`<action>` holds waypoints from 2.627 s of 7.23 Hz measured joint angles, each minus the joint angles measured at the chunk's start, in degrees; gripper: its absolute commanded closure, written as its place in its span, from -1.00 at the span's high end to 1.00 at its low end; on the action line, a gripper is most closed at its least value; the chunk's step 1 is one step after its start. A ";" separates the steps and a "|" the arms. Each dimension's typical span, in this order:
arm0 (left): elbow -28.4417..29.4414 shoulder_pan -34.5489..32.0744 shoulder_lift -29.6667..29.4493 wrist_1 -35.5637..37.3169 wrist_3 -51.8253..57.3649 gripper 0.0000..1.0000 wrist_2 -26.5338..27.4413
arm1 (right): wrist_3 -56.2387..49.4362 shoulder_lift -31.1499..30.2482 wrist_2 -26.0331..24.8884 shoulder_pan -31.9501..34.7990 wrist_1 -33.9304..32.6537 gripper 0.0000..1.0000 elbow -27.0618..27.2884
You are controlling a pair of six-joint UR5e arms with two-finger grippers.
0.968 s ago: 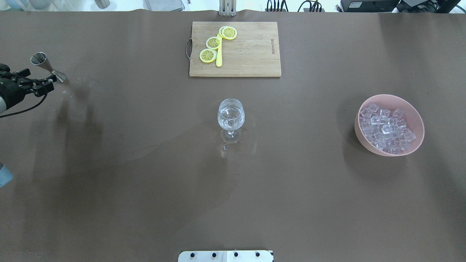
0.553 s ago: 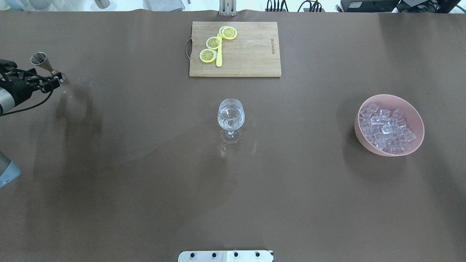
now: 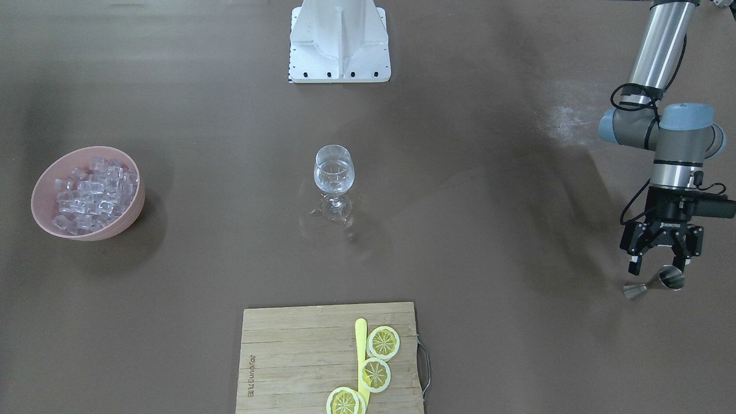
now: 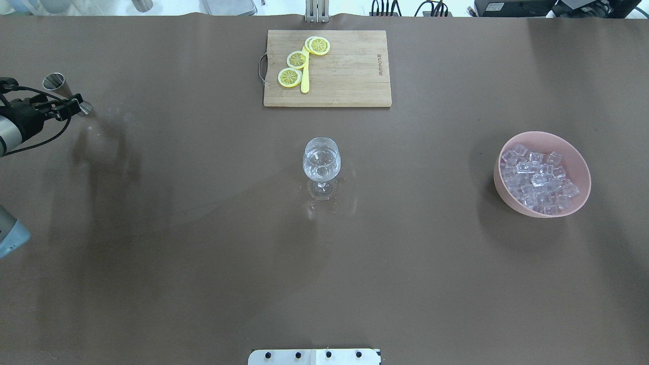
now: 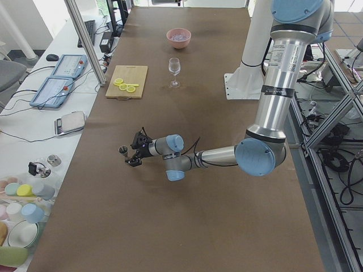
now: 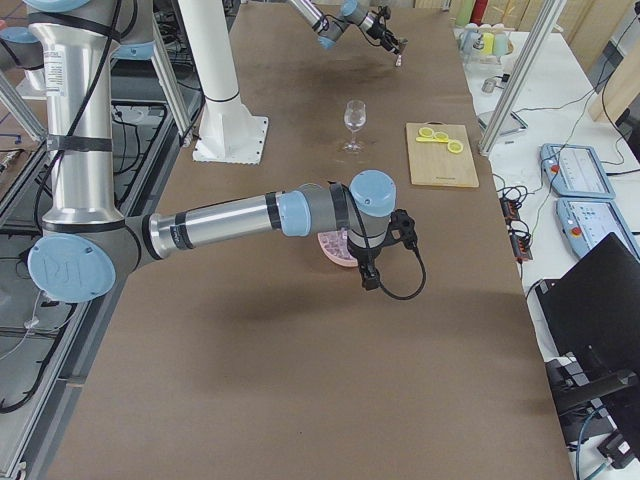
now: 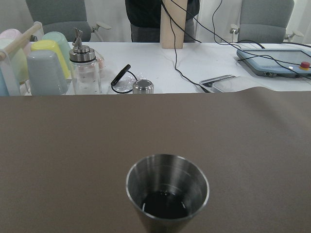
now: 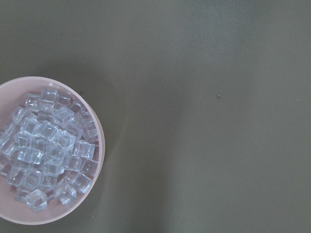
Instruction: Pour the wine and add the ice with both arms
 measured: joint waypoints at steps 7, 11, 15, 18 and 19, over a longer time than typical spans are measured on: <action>0.67 -0.40 -1.38 2.49 -0.28 0.71 1.77 | 0.00 0.00 0.01 0.00 0.00 1.00 0.08; 0.77 -0.36 -2.66 3.78 -0.36 0.19 2.23 | 0.00 0.00 0.01 0.00 0.00 1.00 0.01; 0.71 -0.40 -1.99 3.52 -0.23 -1.00 1.93 | 0.08 0.38 0.03 0.00 -0.01 1.00 -0.01; -0.33 -0.44 -1.94 2.80 -1.42 -1.00 1.80 | 0.09 0.62 0.09 0.00 0.00 1.00 0.09; -1.60 -0.47 -1.99 2.75 -1.80 -1.00 1.74 | 0.09 0.66 0.09 0.00 0.00 1.00 0.14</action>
